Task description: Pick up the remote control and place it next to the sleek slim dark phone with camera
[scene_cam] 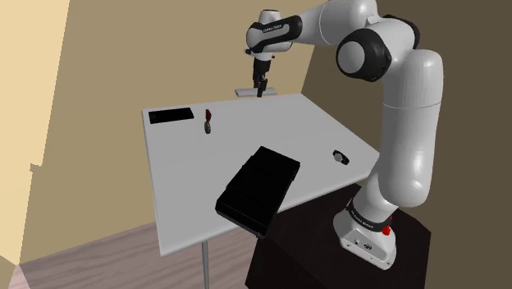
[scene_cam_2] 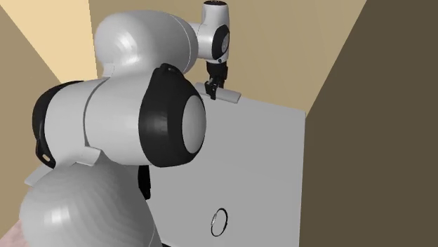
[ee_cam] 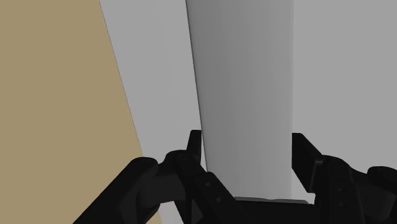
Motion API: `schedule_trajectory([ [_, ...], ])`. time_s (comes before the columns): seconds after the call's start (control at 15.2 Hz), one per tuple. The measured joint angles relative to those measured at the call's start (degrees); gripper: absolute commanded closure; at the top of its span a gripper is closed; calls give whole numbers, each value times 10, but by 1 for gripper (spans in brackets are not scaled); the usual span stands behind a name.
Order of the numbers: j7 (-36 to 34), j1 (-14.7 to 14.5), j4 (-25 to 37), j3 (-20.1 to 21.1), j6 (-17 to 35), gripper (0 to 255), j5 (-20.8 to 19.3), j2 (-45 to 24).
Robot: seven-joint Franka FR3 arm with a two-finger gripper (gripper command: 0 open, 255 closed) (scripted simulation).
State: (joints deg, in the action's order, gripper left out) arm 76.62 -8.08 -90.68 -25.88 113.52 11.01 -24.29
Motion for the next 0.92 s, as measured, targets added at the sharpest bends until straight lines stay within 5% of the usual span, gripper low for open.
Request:
schedule_trajectory([
  [0.92,-159,-108,53,42,-19,255,-11,-29],
])
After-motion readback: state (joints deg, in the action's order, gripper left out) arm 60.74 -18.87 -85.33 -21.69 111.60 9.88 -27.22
